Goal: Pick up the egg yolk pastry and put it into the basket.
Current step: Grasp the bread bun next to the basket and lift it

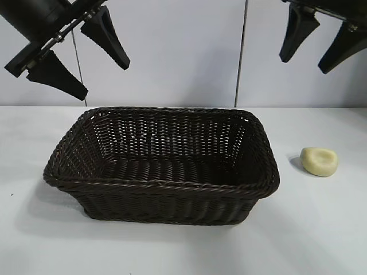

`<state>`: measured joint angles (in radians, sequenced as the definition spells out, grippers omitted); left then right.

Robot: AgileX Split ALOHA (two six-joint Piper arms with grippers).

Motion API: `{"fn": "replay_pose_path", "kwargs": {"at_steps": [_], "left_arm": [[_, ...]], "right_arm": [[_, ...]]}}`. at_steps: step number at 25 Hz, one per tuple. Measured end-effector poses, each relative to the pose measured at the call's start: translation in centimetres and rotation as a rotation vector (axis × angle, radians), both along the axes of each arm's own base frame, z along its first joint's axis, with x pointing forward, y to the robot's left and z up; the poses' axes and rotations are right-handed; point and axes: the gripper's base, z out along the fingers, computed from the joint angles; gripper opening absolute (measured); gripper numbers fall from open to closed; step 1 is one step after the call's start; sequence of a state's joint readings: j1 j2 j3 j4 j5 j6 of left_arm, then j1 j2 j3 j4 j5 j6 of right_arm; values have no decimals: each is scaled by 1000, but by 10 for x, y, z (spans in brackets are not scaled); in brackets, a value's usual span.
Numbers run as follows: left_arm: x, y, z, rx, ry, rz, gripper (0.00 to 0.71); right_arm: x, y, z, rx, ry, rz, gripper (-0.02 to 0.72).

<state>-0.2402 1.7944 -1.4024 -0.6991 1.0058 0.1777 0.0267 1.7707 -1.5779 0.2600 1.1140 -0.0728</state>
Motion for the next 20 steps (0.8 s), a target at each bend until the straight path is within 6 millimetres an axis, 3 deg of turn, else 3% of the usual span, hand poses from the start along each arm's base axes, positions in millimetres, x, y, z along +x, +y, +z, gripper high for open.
{"fn": "replay_pose_path", "kwargs": {"at_steps": [7,13,20], "left_arm": [[0,0,0,-1,0,-1,568],[0,0,0,-1,0,-1,568],[0,0,0,-1,0,-1,568]], "right_arm": [[-3,-35,-3,-65,45,-61,496],[-2,-44,-6,-121,54,-66,496],[16,-46,-51,-128,170,-61,496]]}}
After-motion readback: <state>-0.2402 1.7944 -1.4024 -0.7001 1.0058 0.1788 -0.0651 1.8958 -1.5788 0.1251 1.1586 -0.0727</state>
